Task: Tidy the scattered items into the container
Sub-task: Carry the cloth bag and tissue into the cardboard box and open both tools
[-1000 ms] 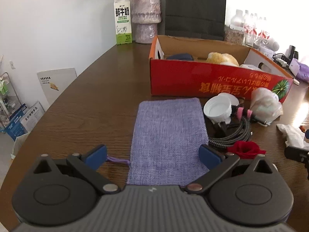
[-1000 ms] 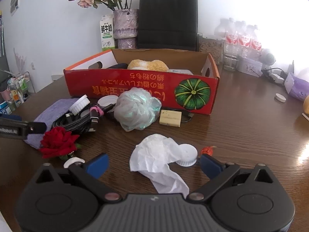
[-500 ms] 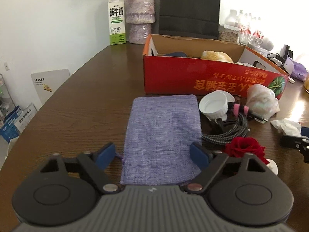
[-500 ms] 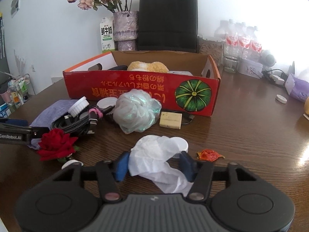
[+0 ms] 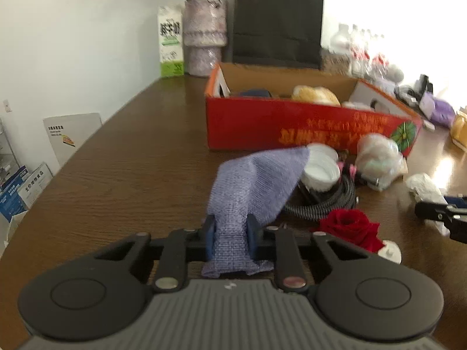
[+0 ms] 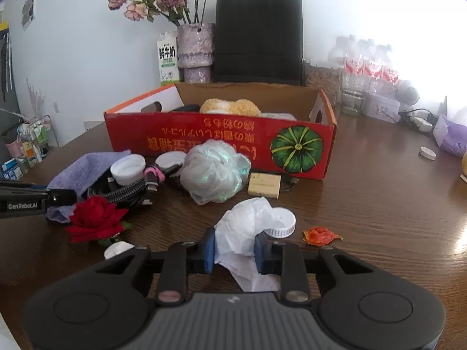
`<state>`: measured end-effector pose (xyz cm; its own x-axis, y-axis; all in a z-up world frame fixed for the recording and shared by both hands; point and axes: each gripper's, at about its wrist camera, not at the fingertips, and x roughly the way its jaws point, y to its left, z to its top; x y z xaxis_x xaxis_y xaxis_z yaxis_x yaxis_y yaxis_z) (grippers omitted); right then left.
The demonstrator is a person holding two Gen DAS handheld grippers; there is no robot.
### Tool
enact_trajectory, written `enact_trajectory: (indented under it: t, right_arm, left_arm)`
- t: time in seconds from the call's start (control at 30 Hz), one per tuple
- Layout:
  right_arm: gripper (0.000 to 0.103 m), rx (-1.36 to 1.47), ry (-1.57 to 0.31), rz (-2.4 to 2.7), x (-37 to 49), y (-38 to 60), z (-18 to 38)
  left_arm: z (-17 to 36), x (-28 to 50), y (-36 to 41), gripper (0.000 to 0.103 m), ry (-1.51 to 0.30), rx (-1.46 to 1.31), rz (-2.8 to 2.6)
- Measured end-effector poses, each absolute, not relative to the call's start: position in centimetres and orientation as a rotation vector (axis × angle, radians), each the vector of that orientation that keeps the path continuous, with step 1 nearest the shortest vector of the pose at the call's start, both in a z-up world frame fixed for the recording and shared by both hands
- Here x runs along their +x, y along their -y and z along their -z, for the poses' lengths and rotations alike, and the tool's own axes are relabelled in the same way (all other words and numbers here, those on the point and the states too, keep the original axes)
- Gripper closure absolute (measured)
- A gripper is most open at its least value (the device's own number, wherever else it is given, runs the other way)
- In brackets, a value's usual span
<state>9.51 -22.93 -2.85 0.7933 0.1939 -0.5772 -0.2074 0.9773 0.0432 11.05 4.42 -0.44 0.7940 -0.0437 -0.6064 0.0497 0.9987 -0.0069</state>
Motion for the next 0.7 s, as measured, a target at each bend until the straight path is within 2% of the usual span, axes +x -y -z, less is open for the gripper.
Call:
enact_trajectory:
  t: [0.37,0.7]
  right_arm:
    - [0.08,-0.015,-0.541,-0.211,8.4,23.2,1.1]
    - [0.08,-0.026,-0.398,-0.204,10.7,22.4,-3.3]
  left_arm:
    - [-3.7,8.8,-5.0,0.085,-0.489,0.005,0.015]
    - [-7.3,11.3,-2.7,0.085,-0.402,-0.031,0.055]
